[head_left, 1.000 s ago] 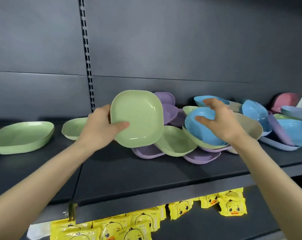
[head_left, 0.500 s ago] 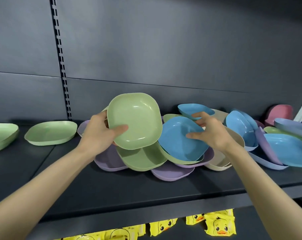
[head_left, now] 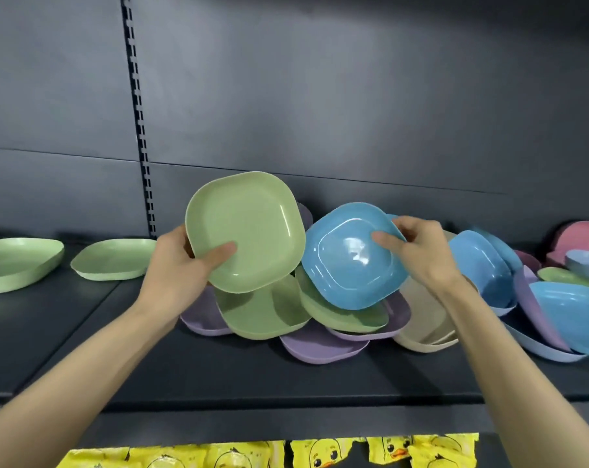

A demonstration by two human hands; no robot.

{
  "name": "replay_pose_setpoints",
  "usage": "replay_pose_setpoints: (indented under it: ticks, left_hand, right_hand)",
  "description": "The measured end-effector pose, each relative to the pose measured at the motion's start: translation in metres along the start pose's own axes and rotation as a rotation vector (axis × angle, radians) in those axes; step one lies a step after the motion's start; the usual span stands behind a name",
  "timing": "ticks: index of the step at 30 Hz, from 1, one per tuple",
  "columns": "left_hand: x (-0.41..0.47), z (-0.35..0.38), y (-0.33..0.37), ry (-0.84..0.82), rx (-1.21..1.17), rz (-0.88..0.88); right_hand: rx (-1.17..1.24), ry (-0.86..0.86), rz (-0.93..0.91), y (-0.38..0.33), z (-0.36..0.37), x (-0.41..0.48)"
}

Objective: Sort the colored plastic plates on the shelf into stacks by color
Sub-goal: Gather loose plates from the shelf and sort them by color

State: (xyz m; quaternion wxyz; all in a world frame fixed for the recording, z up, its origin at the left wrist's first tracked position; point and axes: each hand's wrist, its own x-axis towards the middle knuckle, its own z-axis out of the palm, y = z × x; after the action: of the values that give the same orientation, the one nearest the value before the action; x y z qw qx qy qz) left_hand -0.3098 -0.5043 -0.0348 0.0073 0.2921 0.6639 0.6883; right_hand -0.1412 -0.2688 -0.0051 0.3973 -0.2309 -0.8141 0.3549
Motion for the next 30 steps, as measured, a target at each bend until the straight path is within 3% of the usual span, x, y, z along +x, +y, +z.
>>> replay_pose_setpoints:
  ticks: [4, 12, 22, 30]
  left_hand:
    - [-0.005, -0.024, 0.005, 0.103, -0.003, 0.064]
    - [-0.017, -0.12, 0.0, 0.236, -0.026, 0.088]
    - [-0.039, -0.327, -0.03, 0.314, 0.237, 0.097]
    - [-0.022, -0.42, -0.048, 0.16, 0.262, 0.094]
  right_hand:
    - [0.223, 0.09, -0.035, -0.027, 0.014, -0.008]
    - [0.45, -0.032, -0.059, -0.105, 0.114, -0.044]
    - [0.602, -0.214, -0.058, -0.201, 0.296, -0.114]
    - [0.524, -0.21, -0.027, -0.25, 0.375, -0.134]
